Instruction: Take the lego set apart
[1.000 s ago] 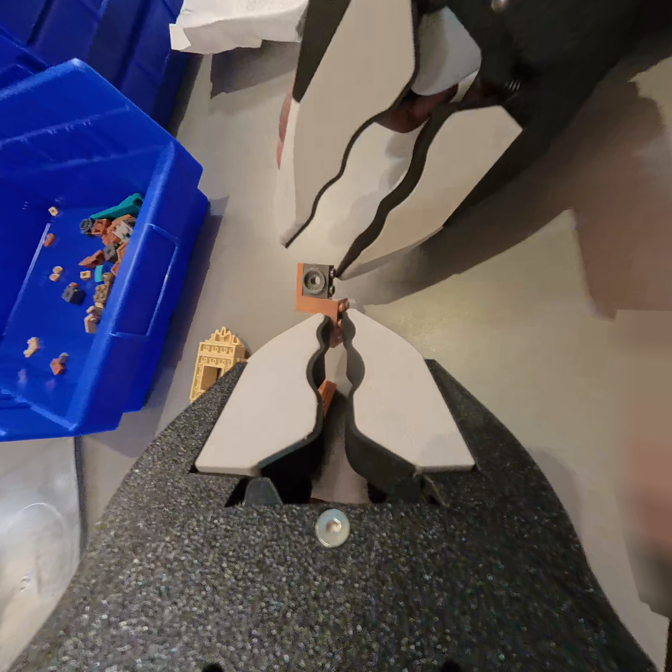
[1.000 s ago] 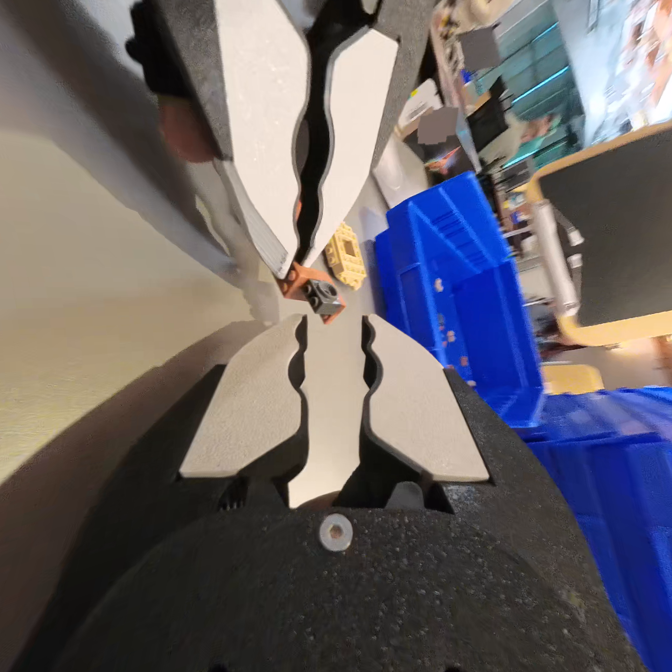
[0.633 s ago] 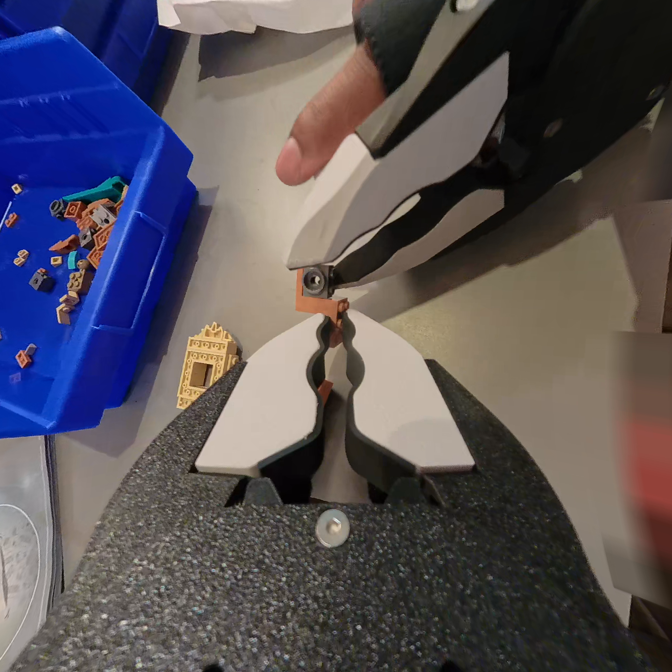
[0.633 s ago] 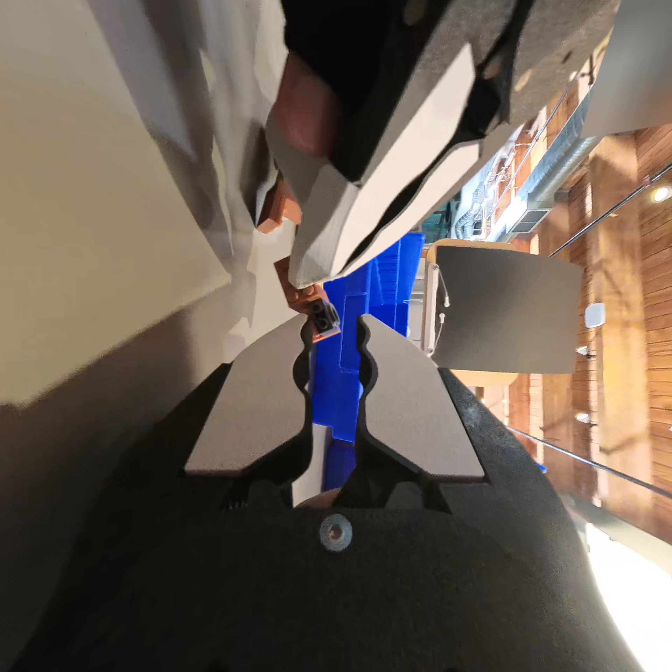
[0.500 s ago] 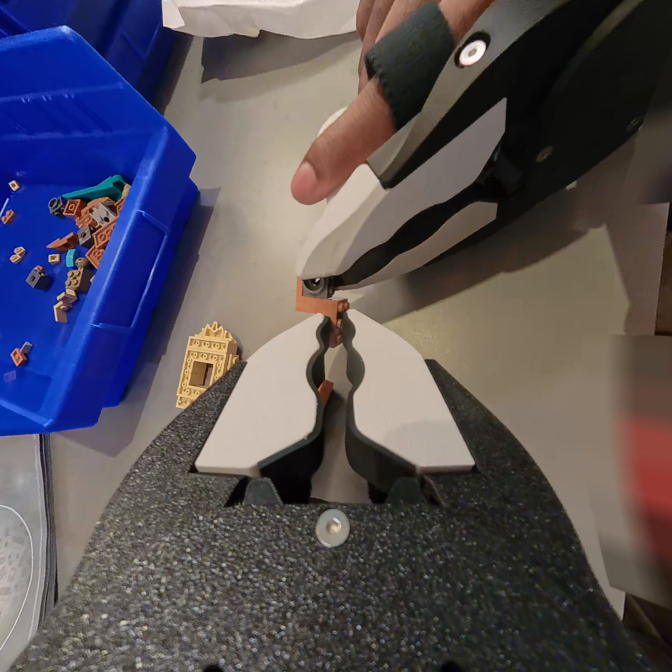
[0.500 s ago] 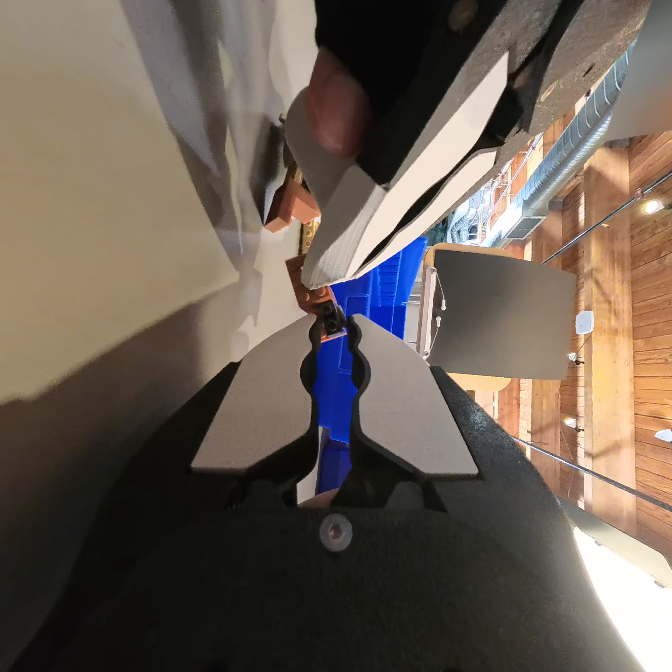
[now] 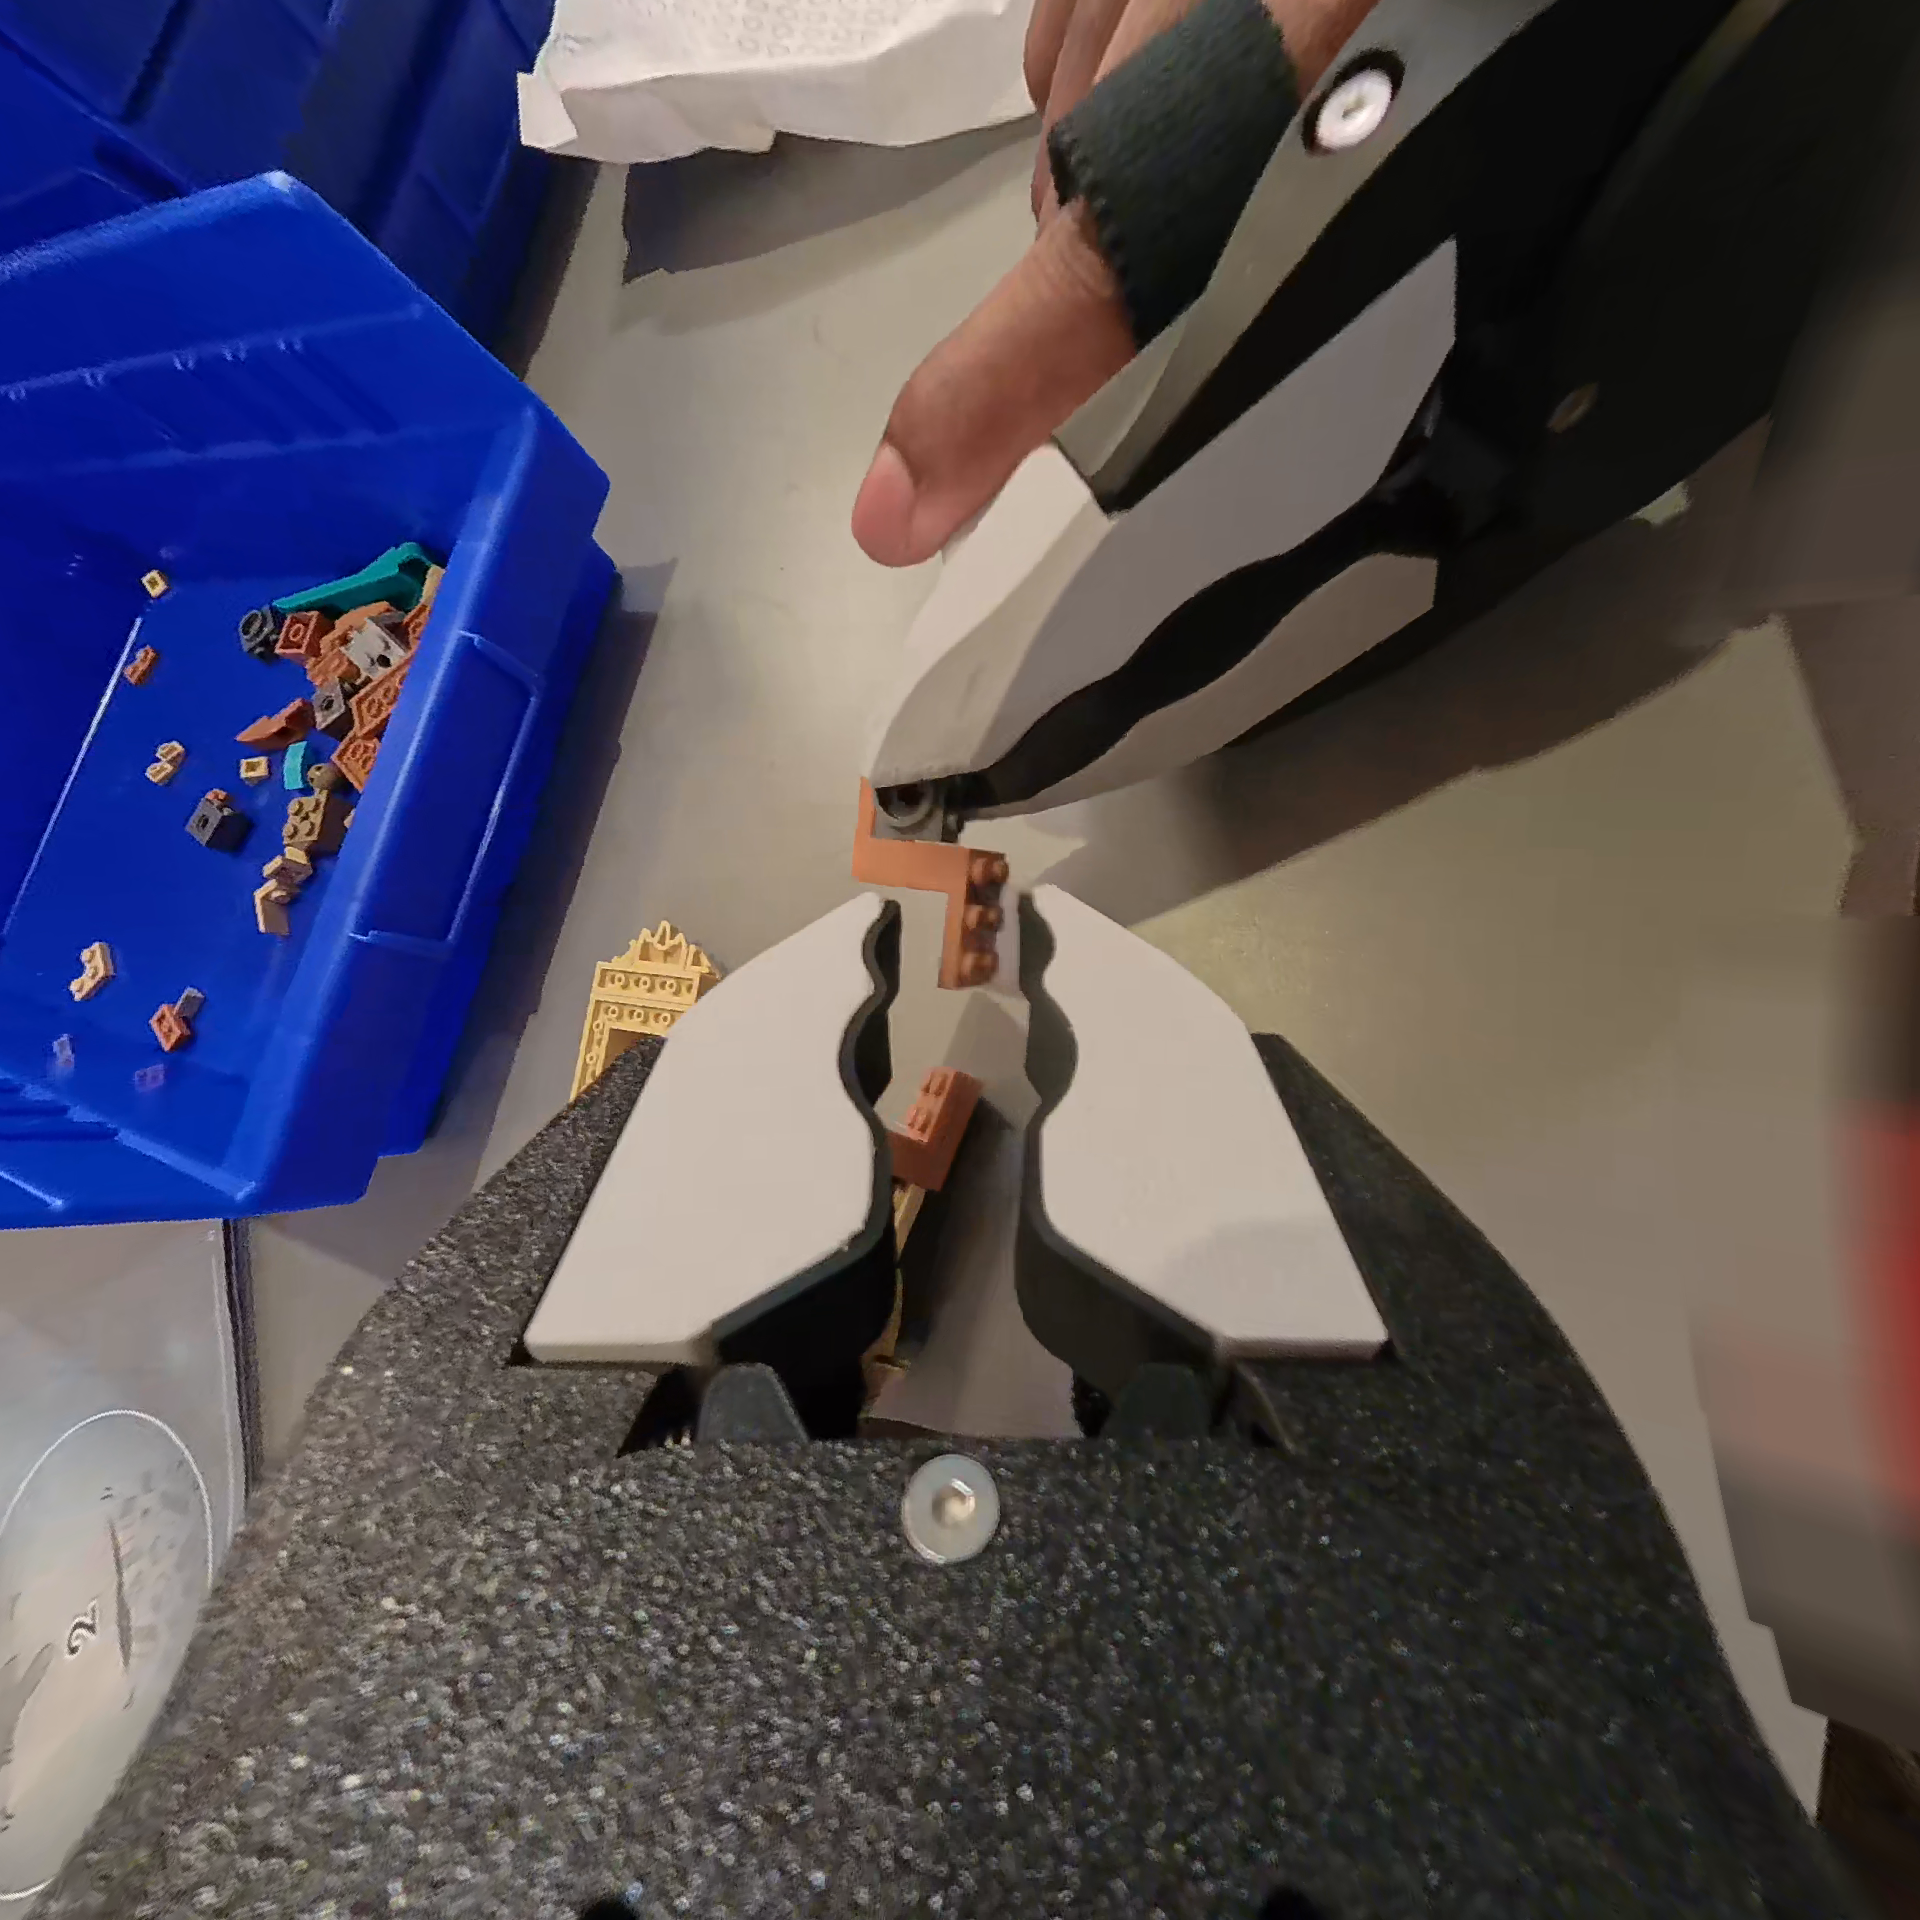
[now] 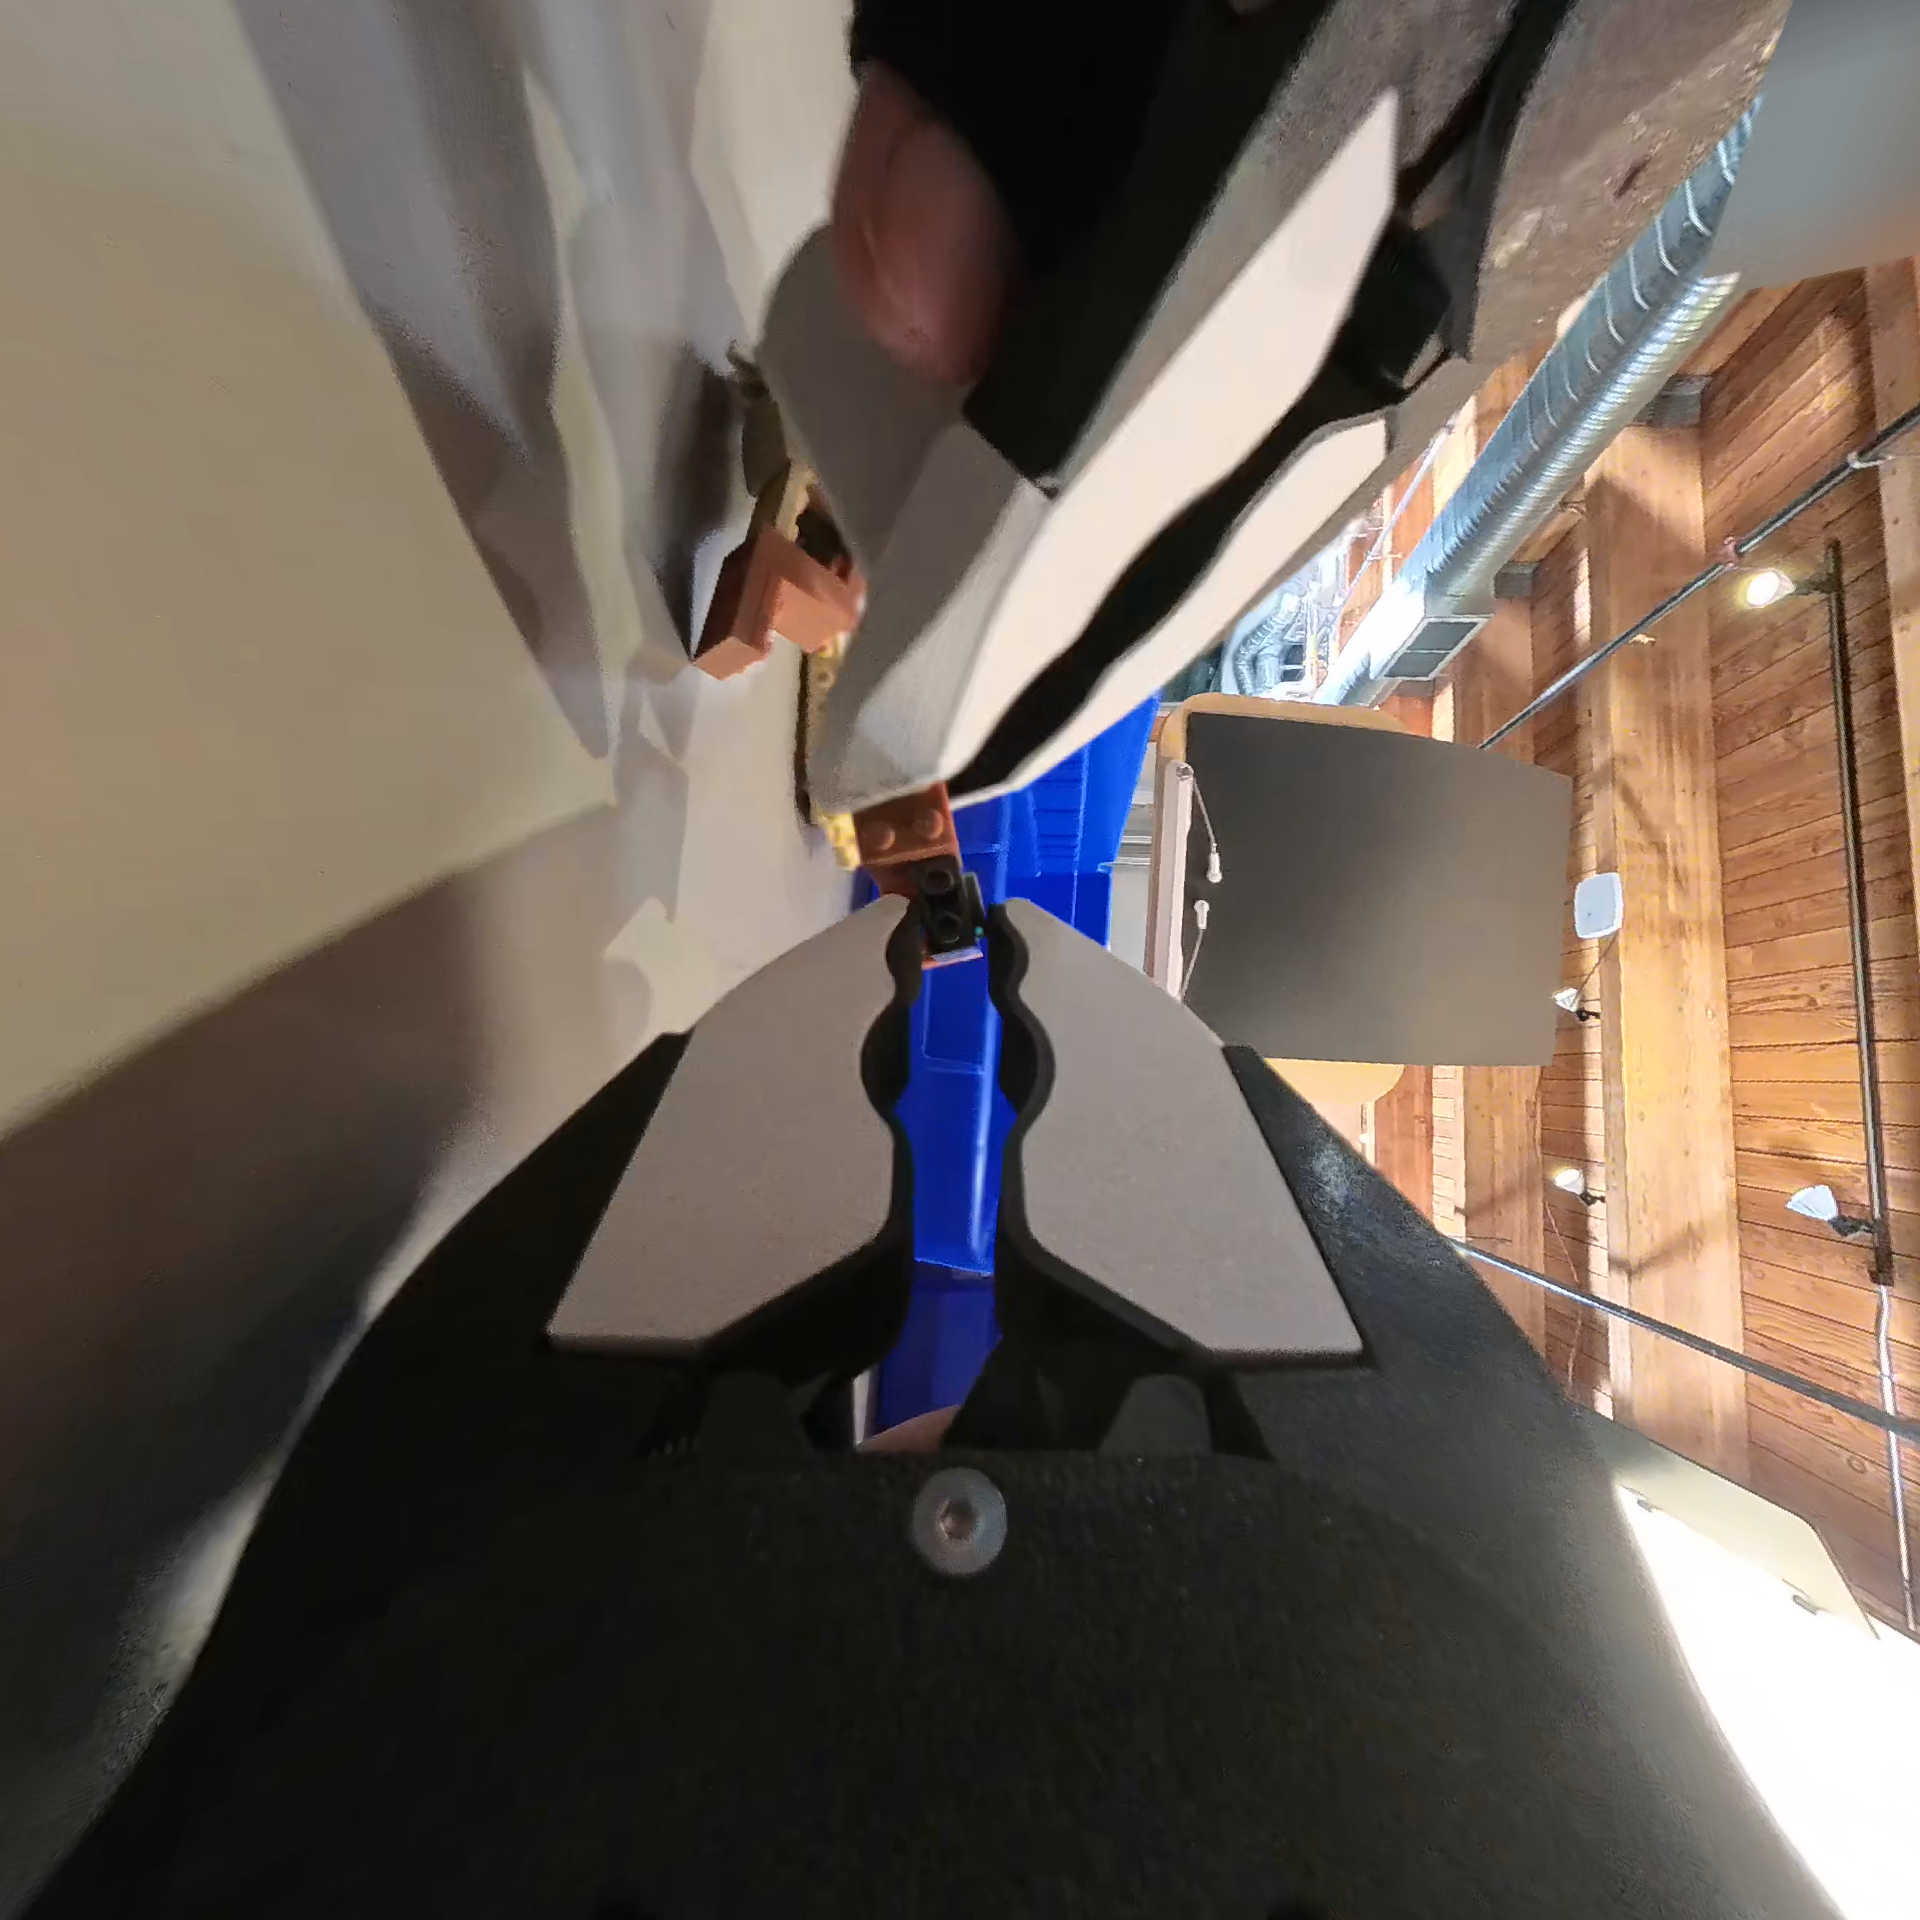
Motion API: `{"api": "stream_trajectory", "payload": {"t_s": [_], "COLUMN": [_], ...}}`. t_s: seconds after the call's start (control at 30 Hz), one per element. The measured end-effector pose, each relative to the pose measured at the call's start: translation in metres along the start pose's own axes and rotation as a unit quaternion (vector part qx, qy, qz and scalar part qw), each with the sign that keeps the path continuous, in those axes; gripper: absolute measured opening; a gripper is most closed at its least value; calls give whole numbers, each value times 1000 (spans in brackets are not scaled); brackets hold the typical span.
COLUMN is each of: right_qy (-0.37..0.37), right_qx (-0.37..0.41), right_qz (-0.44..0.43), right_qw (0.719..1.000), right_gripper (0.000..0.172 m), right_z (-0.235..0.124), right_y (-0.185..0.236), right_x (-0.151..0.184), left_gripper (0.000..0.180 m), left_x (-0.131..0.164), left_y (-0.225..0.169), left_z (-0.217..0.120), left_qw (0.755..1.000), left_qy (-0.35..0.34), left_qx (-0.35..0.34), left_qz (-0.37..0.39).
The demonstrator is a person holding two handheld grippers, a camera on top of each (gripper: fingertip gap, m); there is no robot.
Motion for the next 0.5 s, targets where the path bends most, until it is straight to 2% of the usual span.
{"api": "stream_trajectory", "payload": {"t_s": [0.13, 0.23, 0.3, 0.37, 0.5], "right_qy": [-2, -1, 0, -2, 18], "right_qx": [12, 19, 20, 27, 36], "right_qz": [5, -3, -6, -9, -29], "right_qw": [1000, 1000, 1000, 1000, 999], "right_gripper": [11, 11, 12, 18, 15], "right_z": [-1, -1, -1, 0, 2], "right_y": [-4, -5, -4, -5, -6], "right_x": [1, -1, 0, -2, -1], "left_gripper": [24, 12, 10, 5, 5], "left_x": [2, -1, -1, -1, -3], "left_y": [-3, 0, -1, -4, -4], "left_z": [0, 2, 3, 3, 2], "left_qw": [1000, 1000, 1000, 999, 998], "left_qy": [10, 1, 3, 4, 6], "left_qx": [4, -10, -10, -6, -12], "left_qz": [11, 17, 26, 46, 55]}}
Point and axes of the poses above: each gripper's, where its closed fingertips meet, z out along the fingers, x out of its underside, y = z × x across the jaws, the point moved 4 cm from there along -z, back along the fingers, and after that the axes turned 1 degree about -z, right-handed, at the moved point
